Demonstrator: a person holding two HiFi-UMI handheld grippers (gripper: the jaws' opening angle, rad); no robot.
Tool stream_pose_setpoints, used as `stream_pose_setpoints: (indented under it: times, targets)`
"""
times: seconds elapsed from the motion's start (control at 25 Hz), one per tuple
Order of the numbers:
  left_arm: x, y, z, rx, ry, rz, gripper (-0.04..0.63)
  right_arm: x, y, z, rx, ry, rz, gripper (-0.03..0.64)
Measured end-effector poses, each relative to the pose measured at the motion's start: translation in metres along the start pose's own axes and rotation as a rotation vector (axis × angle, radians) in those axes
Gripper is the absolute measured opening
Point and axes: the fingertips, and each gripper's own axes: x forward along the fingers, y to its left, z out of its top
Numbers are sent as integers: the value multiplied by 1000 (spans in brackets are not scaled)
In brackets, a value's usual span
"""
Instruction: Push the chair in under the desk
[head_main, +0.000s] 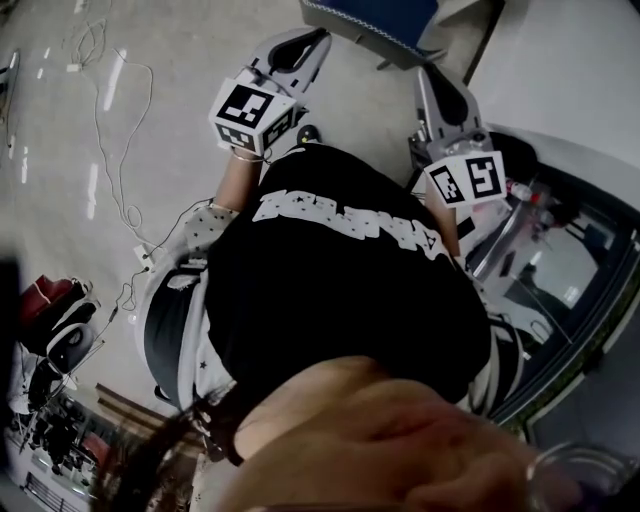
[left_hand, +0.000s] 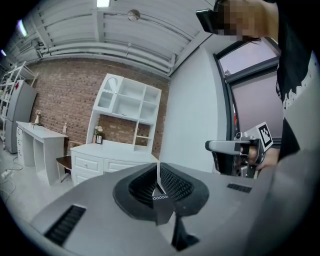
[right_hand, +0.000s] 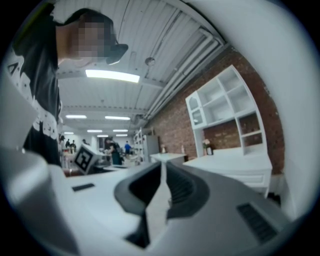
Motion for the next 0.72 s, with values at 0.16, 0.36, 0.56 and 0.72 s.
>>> stream_pose_setpoints:
  times: [0.16, 0.36, 0.56, 0.72]
  targets:
    - [3, -2, -5, 27, 25, -18, 38, -3, -4, -6, -6, 14, -25, 34]
    - [6, -9, -10, 31, 28, -50, 59, -16, -11, -15, -28, 47, -83, 34]
    - [19, 3, -19, 26, 77, -83, 81, -12, -22, -28, -18, 100, -144, 34]
    - [41, 32, -28, 55, 136, -103, 87, 14, -42, -42, -14, 151, -181, 34]
